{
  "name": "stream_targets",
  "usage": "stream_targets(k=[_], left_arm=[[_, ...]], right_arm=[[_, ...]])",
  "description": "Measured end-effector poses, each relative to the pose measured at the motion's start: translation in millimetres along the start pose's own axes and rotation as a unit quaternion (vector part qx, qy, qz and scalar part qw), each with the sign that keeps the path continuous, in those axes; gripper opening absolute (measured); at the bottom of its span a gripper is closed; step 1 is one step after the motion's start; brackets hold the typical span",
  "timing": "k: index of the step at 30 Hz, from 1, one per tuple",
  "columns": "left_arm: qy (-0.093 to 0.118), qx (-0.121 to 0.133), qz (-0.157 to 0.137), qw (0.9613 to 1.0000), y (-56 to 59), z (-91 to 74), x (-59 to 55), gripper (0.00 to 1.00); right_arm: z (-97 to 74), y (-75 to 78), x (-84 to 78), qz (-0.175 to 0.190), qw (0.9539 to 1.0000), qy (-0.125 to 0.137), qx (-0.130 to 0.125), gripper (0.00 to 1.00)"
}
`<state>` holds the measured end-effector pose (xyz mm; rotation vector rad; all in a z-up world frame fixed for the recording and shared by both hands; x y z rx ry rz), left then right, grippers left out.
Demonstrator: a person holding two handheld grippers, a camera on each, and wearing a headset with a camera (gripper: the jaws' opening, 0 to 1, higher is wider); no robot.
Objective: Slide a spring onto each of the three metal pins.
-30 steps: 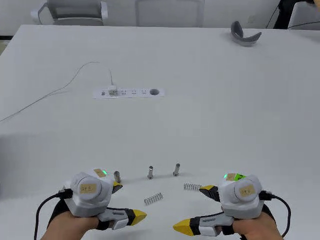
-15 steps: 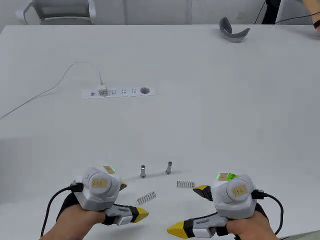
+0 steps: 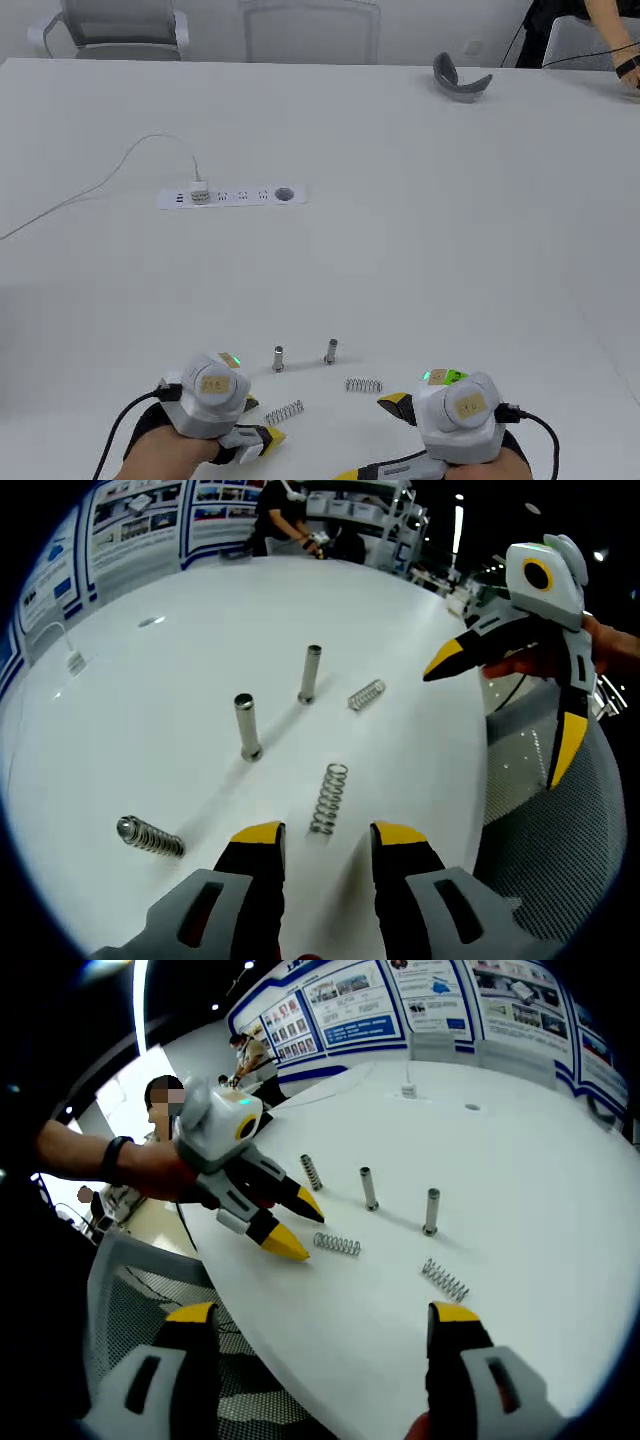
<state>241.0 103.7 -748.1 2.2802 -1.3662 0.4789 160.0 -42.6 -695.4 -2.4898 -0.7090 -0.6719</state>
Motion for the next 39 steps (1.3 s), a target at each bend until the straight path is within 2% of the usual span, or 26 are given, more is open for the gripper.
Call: stream_targets(k=[8,22,33,39], left_arm=[[-0.002,0.008,0.015,0.9999,3.4,5.5,-0.2,0.28],[0.008,0.026,0.015,0.9995,3.6,12.8,3.3,0.15],[0.012,0.031,0.002,0.9994,3.0,13.3,5.4,0.11],[0.007,0.034,-0.004,0.9994,2.7,6.7,0.4,0.11]], right_arm=[[-0.2,-3.8,-1.8,0.003,1.0,-0.001,0.004,0.87],[0.8,-4.9,-5.0,0.005,1.0,-0.002,0.007,0.86],[0.4,-4.5,-4.8,0.008,0.9999,0.001,0.007,0.86],[0.7,-4.2,-4.9,0.015,0.9998,0.008,0.008,0.86]])
Point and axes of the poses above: the centre of the closed fingertips' face, and the gripper's own axes: z roughly forward along the fingers, y roughly to its right, x roughly out of its top, the point moved 6 cm from there along -z, roughly backward along the fingers, and after that the axes turned 9 degrees about -y, right-handed, at the moved point
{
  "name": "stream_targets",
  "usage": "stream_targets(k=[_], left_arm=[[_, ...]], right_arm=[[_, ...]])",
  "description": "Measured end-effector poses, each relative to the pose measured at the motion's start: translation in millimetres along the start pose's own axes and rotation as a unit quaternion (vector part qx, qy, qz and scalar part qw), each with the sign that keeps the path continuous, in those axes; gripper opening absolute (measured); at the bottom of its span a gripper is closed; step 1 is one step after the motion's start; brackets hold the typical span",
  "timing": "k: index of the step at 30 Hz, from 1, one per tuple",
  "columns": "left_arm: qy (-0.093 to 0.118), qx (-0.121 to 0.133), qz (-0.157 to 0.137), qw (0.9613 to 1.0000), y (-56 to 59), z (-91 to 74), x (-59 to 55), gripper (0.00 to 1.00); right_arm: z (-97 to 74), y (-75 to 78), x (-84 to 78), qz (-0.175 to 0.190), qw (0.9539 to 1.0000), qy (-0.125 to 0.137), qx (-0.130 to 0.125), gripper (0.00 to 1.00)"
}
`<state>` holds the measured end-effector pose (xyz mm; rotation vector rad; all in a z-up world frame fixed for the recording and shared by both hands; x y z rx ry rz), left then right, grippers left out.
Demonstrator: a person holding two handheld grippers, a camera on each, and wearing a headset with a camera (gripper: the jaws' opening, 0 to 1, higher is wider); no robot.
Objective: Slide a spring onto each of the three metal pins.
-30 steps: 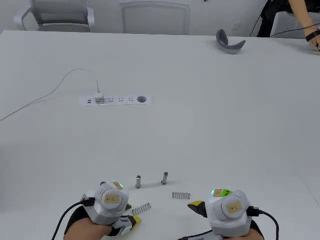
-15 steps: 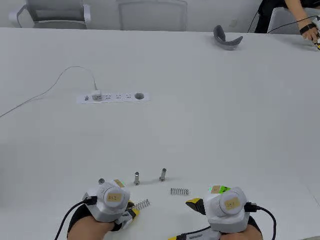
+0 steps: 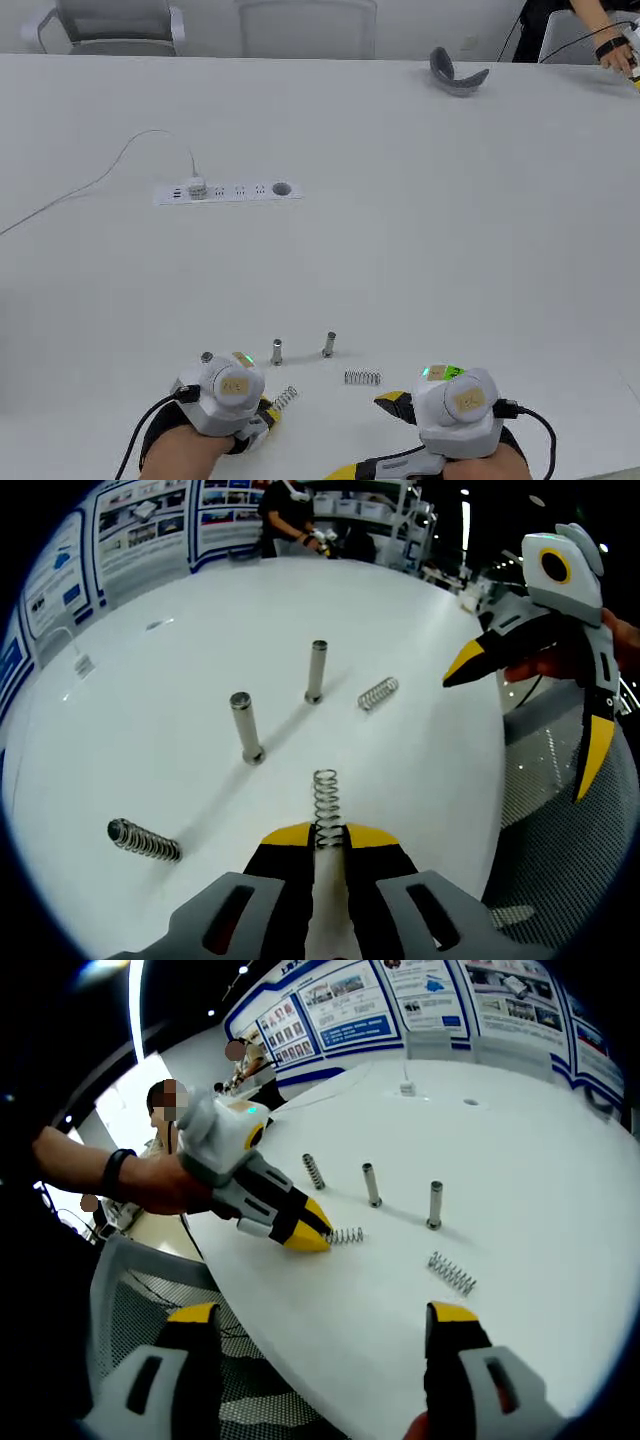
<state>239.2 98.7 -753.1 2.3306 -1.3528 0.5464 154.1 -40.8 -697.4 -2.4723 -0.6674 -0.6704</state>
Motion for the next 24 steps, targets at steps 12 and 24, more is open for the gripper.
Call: stream_targets(k=[12,24], left_arm=[[0.01,0.001,-0.009,0.9999,0.0,-26.6,-14.8,0.11],[0.021,-0.007,-0.046,0.9987,2.9,-55.3,-34.5,0.11]], right_arm=[[1.1,-5.3,1.3,0.003,0.9999,0.007,0.009,0.85],[2.6,-8.9,3.7,0.011,0.9996,0.018,0.017,0.85]])
Point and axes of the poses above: the centre of the closed fingertips' face, and the gripper's own axes: z roughly forward along the fingers, y roughly to its right, x roughly out of its top, the point moved 6 cm from there along -z, roughly backward along the fingers, and after that the axes turned 9 degrees about -y, right-handed, at the moved point
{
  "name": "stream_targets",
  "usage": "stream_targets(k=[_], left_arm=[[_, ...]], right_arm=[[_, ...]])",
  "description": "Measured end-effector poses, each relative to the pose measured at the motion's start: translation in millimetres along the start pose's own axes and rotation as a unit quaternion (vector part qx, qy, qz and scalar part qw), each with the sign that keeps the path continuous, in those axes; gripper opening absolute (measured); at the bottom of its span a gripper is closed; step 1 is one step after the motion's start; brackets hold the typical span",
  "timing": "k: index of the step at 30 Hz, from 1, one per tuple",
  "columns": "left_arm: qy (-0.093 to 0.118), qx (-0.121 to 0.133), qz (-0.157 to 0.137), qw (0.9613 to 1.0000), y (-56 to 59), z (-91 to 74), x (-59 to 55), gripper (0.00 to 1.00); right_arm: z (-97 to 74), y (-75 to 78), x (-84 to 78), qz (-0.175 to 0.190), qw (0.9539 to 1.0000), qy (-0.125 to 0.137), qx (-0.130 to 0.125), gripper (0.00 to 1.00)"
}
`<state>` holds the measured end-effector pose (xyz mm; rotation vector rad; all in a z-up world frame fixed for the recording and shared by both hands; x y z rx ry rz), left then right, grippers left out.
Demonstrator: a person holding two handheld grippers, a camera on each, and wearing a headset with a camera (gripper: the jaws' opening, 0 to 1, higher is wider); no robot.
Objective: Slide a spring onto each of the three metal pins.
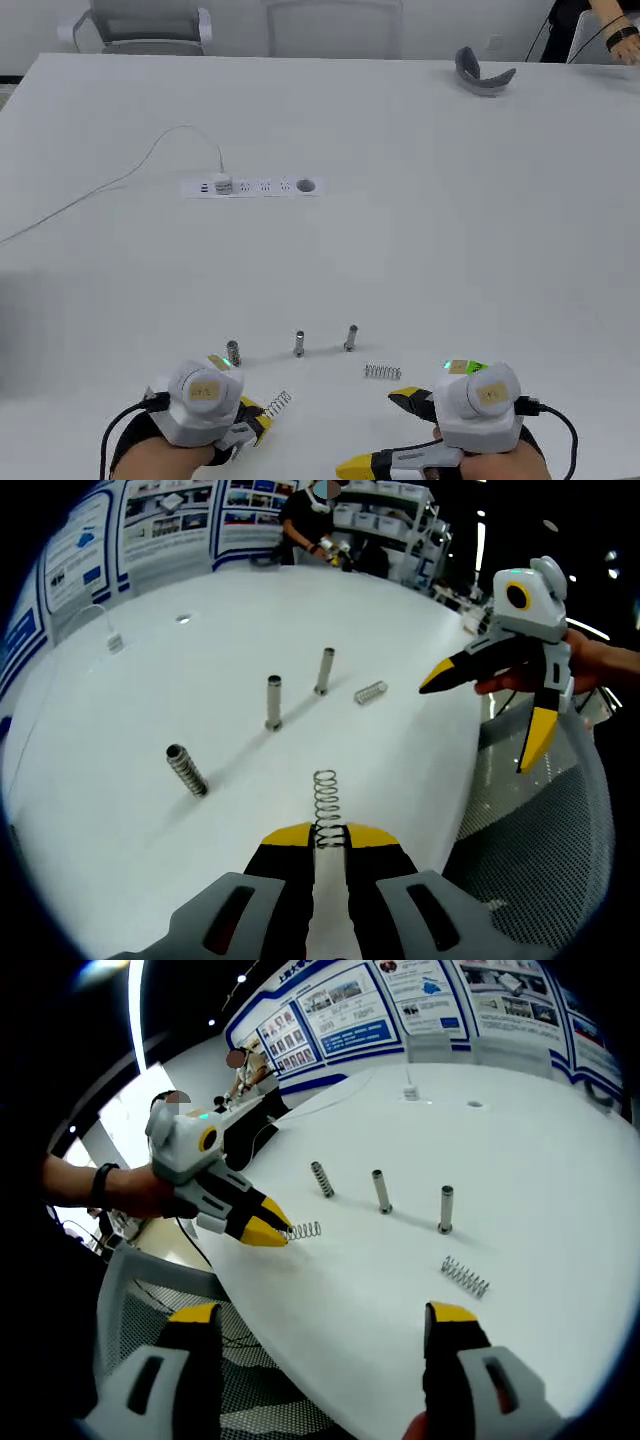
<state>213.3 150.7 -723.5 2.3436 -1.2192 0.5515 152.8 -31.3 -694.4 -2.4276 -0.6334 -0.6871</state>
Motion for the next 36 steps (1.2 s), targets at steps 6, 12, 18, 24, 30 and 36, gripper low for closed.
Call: stream_targets(k=[6,12,18,24,30,36], left_arm=[[0.007,0.0,-0.013,0.9999,3.6,-15.1,-7.1,0.11],[0.013,-0.002,-0.018,0.9998,7.7,-28.4,-8.6,0.11],[0.019,0.0,-0.005,0.9998,7.5,-38.9,-5.0,0.11],[0.025,-0.001,0.008,0.9997,9.2,-47.0,1.9,0.11],[0.027,-0.012,0.04,0.9988,19.8,-54.1,9.2,0.11],[0.028,-0.021,0.058,0.9977,27.6,-56.6,16.0,0.11]], right_arm=[[3.1,-5.9,1.2,0.002,0.9999,0.004,0.016,0.83],[7.7,-11.4,4.5,-0.004,0.9996,0.001,0.028,0.82],[7.1,-15.1,12.8,-0.004,0.9991,0.008,0.041,0.81],[6.3,-14.1,21.0,-0.004,0.9988,0.015,0.047,0.79],[6.4,-17.0,31.7,-0.005,0.9975,0.024,0.066,0.74],[9.3,-20.6,42.1,0.002,0.9952,0.037,0.091,0.66]])
Point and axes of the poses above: the centre of the closed fingertips' face, and the gripper's own axes: z roughly forward along the fingers, y roughly to its right, x roughly out of its top, the point moved 6 cm from there along -z, roughly backward along the fingers, and after that the axes turned 9 degrees about -y, right-handed, at the moved point
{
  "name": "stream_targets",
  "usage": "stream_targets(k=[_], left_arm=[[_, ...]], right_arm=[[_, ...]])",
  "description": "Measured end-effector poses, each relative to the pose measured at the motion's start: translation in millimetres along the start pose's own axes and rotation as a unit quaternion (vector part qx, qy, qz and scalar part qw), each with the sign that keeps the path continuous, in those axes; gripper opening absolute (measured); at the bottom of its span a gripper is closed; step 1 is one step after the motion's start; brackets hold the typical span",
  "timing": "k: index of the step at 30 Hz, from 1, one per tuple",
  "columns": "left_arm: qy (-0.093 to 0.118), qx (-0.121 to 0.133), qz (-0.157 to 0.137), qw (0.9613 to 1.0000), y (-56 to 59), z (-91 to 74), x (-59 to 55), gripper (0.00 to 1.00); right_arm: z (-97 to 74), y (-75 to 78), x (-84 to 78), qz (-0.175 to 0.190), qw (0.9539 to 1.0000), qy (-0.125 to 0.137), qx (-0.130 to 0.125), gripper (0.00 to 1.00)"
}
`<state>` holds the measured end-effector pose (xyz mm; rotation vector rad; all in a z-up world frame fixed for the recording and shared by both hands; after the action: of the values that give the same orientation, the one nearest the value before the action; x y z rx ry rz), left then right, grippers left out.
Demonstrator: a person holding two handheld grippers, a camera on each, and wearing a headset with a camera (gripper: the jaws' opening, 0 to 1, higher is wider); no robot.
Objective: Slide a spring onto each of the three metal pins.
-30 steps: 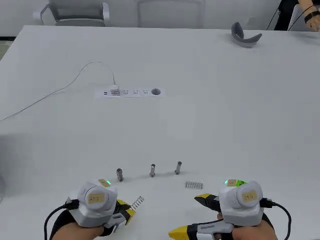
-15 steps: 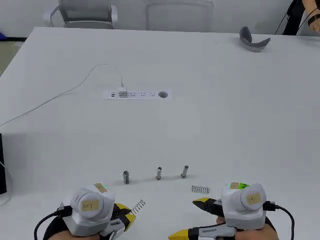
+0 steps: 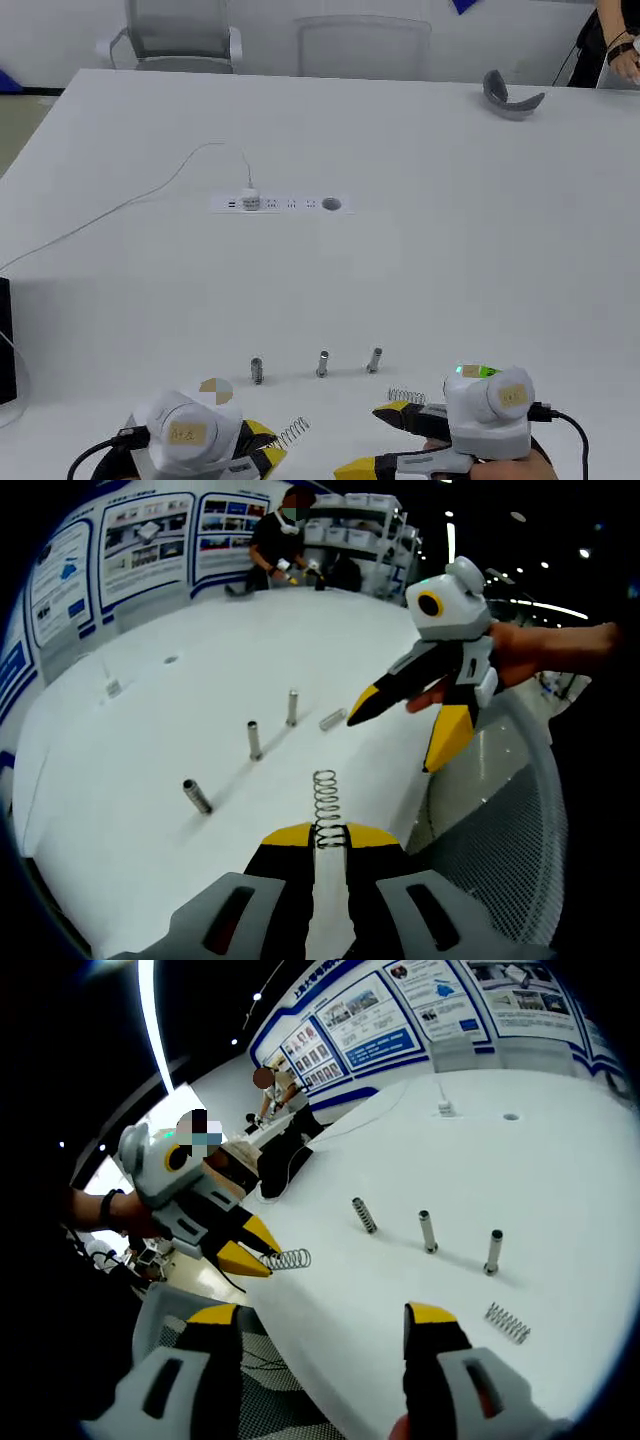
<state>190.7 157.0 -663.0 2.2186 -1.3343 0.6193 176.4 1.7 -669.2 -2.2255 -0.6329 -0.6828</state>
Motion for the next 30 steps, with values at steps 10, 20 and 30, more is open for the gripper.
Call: stream_targets(k=[10,20,30], left_arm=[[0.014,-0.02,0.021,0.9995,15.7,-2.1,24.7,0.11],[0.017,-0.035,0.05,0.998,30.9,3.2,36.9,0.11],[0.003,-0.041,0.082,0.9958,33.6,6.5,36.2,0.11]], right_arm=[[3.1,-7.6,11.9,0.033,0.9978,0.023,0.052,0.5],[-0.2,-12.5,12.5,0.065,0.9933,0.035,0.089,0.31],[-3.6,-16.2,12.2,0.067,0.9915,0.035,0.106,0.23]])
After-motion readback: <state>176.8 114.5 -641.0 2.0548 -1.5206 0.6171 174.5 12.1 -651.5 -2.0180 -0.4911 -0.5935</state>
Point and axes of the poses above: the centre of the closed fingertips' face, and the gripper's own axes: z roughly forward along the fingers, y roughly to its right, x roughly out of its top, the point moved 6 cm from there along -z, roughly backward along the fingers, and after that the axes turned 9 degrees about -y, right-handed, at the moved point
